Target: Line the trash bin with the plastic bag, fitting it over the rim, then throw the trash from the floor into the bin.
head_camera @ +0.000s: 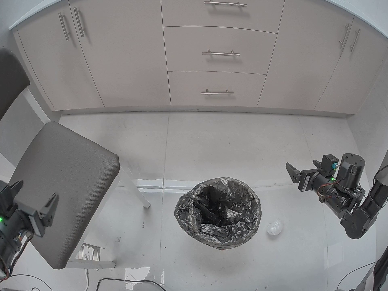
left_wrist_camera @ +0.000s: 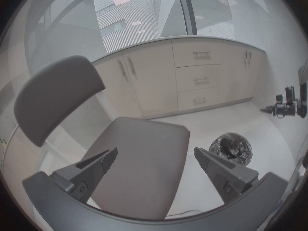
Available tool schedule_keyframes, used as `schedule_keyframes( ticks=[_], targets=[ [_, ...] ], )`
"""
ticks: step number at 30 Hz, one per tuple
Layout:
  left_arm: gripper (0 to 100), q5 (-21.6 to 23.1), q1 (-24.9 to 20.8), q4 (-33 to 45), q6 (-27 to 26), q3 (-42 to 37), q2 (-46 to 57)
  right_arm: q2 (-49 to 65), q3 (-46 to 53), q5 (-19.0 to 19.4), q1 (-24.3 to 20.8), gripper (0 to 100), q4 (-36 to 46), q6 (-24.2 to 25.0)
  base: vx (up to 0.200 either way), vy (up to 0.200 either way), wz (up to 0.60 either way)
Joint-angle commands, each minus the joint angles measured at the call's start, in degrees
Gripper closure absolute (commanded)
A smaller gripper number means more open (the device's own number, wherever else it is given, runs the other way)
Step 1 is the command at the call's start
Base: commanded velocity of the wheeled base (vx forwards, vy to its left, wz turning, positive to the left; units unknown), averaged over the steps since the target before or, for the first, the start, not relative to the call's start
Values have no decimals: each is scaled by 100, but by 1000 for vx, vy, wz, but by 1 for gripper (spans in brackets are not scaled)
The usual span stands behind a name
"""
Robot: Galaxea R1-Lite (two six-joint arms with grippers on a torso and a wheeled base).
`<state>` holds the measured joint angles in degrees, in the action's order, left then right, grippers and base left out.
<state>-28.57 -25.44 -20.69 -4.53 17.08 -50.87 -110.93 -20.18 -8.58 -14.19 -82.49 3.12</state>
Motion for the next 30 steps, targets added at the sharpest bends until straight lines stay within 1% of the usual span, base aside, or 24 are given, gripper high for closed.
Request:
schedule_keyframes(
  ticks=[1,2,5,7,8,9,10,18,21,26,28,29,30],
  targets=[
    [0,19,883,2570,-214,445,3162,327,-39,32,241,0,-91,-128,0,0,0],
    [0,19,883,2570,-214,445,3162,327,-39,32,241,0,-91,-128,0,0,0],
    [0,19,1428,3009,-206,410,3725,283,-241,23,232,0,-65,-128,0,0,0],
    [0,19,1577,3150,-206,401,3857,257,-241,23,189,0,-65,-128,0,0,0],
    [0,19,1586,3159,-206,401,3865,257,-241,23,189,0,-65,-128,0,0,0],
    [0,27,1700,3185,-214,366,3927,257,-232,23,180,0,-65,-128,0,0,0],
    [0,27,1911,3185,-214,261,4032,257,-224,23,162,0,-74,-128,0,0,0],
    [0,36,2527,3194,-214,-275,4736,265,-206,23,162,0,-83,-110,0,0,0],
    [0,36,2553,3194,-223,-416,4823,257,-206,23,162,0,-83,-101,0,0,0],
    [0,80,2544,3132,-214,-908,5078,257,-206,32,162,0,-83,-84,0,0,0],
    [0,168,2544,3027,-214,-1154,5078,239,-197,32,171,0,-83,-84,0,0,0],
    [0,353,2544,2886,-171,-1225,5078,204,-189,32,171,0,-91,-84,0,0,0],
    [0,379,2544,2869,-162,-1233,5078,204,-189,32,171,0,-91,-84,0,0,0]
  ],
)
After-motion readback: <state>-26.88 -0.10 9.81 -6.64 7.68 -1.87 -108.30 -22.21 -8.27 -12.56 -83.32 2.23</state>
